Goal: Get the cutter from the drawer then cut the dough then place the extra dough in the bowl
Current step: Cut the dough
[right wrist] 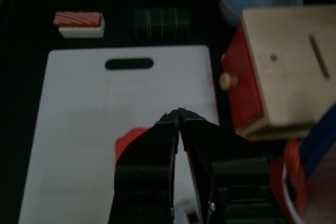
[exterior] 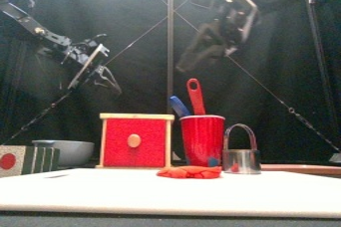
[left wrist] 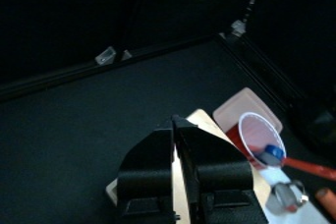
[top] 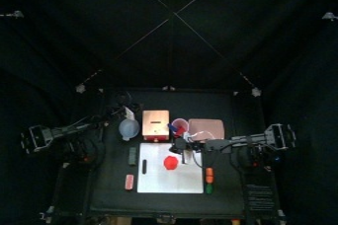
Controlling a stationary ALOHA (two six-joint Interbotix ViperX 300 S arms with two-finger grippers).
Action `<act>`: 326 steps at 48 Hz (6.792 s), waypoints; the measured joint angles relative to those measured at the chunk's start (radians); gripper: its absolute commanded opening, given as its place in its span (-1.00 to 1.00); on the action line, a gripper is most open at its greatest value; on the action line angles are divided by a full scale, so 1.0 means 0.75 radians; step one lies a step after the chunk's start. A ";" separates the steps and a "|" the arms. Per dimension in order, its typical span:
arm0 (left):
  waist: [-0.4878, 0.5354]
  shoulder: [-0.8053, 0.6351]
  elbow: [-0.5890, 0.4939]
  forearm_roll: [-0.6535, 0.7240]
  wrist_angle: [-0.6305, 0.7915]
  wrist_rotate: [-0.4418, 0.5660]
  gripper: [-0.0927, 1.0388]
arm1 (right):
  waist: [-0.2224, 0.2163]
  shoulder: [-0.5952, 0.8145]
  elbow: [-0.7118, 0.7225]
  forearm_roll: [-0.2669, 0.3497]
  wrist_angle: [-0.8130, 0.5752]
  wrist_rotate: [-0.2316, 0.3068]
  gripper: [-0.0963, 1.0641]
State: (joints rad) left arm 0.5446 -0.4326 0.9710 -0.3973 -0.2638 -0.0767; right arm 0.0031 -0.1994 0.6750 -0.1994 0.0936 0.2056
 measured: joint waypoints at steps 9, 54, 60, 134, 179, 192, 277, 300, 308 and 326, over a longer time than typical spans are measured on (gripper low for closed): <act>-0.106 -0.137 0.108 0.137 -0.041 -0.002 -0.17 | -0.014 -0.176 0.280 0.100 -0.067 0.000 0.08; -0.209 -0.262 0.299 0.172 -0.049 -0.004 -0.17 | -0.106 0.031 0.319 0.031 -0.039 -0.010 0.35; -0.209 -0.262 0.303 0.174 -0.051 -0.002 -0.17 | -0.106 0.029 0.315 0.031 -0.025 -0.008 0.23; -0.209 -0.264 0.321 0.168 -0.047 -0.010 -0.17 | 0.088 0.278 -0.039 0.151 0.004 0.004 0.14; -0.209 -0.264 0.329 0.166 -0.043 -0.008 -0.17 | 0.084 0.319 -0.059 0.151 0.014 0.002 0.16; -0.209 -0.264 0.329 0.168 -0.043 -0.008 -0.17 | 0.086 0.321 -0.057 0.153 0.025 0.002 0.39; -0.873 0.638 0.155 0.487 -0.886 0.008 0.47 | 0.174 0.194 0.444 0.366 -0.863 -0.020 0.70; -0.894 0.882 -0.059 0.413 -0.920 0.012 0.68 | 0.151 0.207 0.434 0.368 -0.863 -0.022 0.70; -0.908 0.896 -0.086 0.411 -0.920 0.012 0.67 | 0.147 0.223 0.419 0.366 -0.863 -0.025 0.70; -0.910 0.920 -0.108 0.382 -0.871 0.014 0.66 | 0.131 0.282 0.370 0.364 -0.837 -0.022 0.70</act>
State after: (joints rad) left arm -0.1381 0.2577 0.8897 -0.1104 -0.9173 -0.0660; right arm 0.1012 0.0123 0.9526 0.0736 -0.5338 0.1887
